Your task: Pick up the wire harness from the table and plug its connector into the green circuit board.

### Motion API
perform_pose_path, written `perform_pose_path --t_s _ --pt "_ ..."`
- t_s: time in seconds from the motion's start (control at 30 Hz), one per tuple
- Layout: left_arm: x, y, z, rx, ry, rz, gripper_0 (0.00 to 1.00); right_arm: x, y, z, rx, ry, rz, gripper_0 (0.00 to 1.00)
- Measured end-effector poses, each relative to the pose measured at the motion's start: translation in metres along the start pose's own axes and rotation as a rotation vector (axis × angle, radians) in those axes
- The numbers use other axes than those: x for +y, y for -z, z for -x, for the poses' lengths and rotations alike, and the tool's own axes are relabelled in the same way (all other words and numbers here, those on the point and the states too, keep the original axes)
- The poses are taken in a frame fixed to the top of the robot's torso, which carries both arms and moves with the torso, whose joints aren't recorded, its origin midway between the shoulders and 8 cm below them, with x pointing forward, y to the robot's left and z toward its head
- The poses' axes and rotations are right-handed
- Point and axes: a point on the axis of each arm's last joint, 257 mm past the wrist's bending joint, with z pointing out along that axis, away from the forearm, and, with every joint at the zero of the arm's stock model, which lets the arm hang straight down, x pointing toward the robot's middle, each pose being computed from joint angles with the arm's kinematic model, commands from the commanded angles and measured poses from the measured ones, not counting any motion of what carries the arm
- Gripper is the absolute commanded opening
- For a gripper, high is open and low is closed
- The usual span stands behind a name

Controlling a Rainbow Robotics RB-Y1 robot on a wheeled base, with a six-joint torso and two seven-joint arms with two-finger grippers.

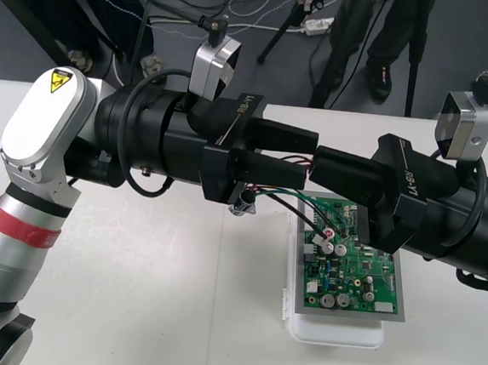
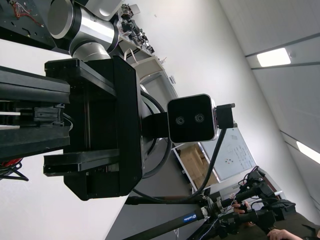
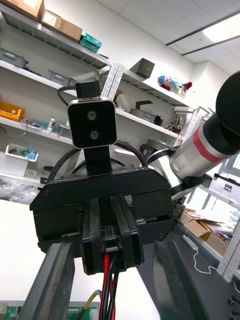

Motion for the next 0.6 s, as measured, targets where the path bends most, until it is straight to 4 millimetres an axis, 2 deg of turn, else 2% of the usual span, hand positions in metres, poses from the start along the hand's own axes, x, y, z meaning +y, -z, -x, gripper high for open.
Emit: perform_pose_path --t_s 0.6 --pt "0.0008 -0.0002 0.0003 -0.002 0.000 0.003 0.39 0.0023 -0.0007 0.0006 -0.002 0.001 0.004 0.00"
